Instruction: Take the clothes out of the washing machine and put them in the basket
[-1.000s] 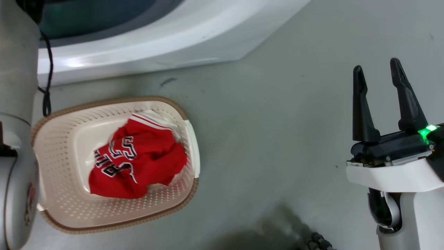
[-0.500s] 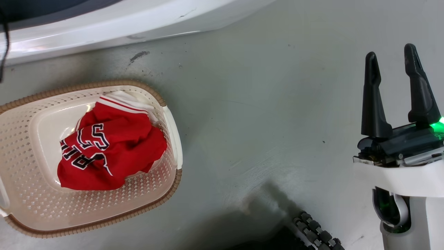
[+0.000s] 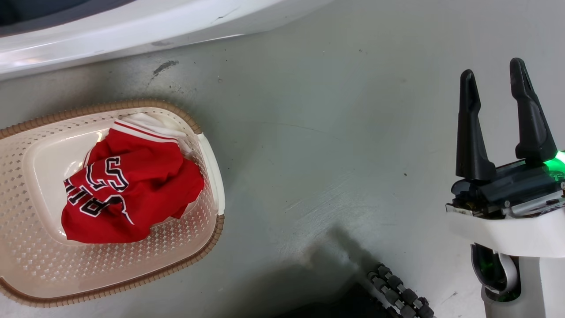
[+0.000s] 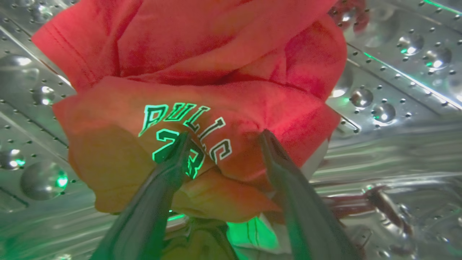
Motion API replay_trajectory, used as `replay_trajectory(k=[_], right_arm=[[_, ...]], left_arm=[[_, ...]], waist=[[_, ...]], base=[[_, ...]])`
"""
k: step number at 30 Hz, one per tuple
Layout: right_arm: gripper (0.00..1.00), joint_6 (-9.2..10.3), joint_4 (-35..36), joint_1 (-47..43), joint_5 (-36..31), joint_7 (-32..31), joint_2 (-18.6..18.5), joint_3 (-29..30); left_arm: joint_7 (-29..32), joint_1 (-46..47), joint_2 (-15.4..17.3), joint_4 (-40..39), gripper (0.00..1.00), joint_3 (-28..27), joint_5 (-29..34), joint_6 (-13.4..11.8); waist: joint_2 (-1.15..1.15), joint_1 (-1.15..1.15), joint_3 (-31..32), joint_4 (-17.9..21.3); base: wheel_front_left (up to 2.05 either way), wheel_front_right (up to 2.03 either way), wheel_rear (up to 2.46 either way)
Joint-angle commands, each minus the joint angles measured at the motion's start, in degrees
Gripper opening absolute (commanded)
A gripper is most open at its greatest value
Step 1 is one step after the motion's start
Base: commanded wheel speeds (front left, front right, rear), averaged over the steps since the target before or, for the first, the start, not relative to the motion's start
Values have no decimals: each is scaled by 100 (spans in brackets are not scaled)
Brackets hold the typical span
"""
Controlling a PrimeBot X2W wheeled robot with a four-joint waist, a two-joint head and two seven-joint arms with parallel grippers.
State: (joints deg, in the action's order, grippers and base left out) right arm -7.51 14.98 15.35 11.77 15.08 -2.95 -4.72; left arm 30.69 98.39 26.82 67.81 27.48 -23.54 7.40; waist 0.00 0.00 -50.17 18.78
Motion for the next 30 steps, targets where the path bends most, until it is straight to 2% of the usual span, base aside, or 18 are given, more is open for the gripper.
replay_trajectory(k=[1,2,3,4,11,20,26,30], right_arm=[[100,4,29,-1,31,14,14,-13],[100,4,30,3,28,14,14,-20],[100,4,33,8,32,13,14,-27],[100,4,35,14,35,14,14,-33],[100,4,15,30,3,14,14,-48],[100,4,-63,55,-41,14,13,-28],[100,4,-138,70,-66,14,13,-20],[100,4,-190,66,-126,13,13,11]], left_arm=[[74,-67,3,67,100,46,-17,2],[98,-88,-11,70,100,75,-46,3],[113,-91,-13,63,40,97,-72,3],[92,-93,-8,48,0,112,-98,3],[-327,61,105,-71,0,202,-168,3],[-949,182,57,10,0,273,-233,3],[-1470,-141,-44,-78,0,331,-473,3],[-1784,-456,-56,-258,0,566,-609,2]], waist=[[0,0,-2,-3],[0,0,-2,-5],[0,0,-5,-6],[0,0,-5,-6],[0,0,13,-7],[0,0,149,-93],[0,0,382,-224],[0,0,585,-359]], base=[[0,0,0],[0,0,0],[0,0,0],[0,0,0],[0,0,0],[0,0,0],[0,0,0],[0,0,0]])
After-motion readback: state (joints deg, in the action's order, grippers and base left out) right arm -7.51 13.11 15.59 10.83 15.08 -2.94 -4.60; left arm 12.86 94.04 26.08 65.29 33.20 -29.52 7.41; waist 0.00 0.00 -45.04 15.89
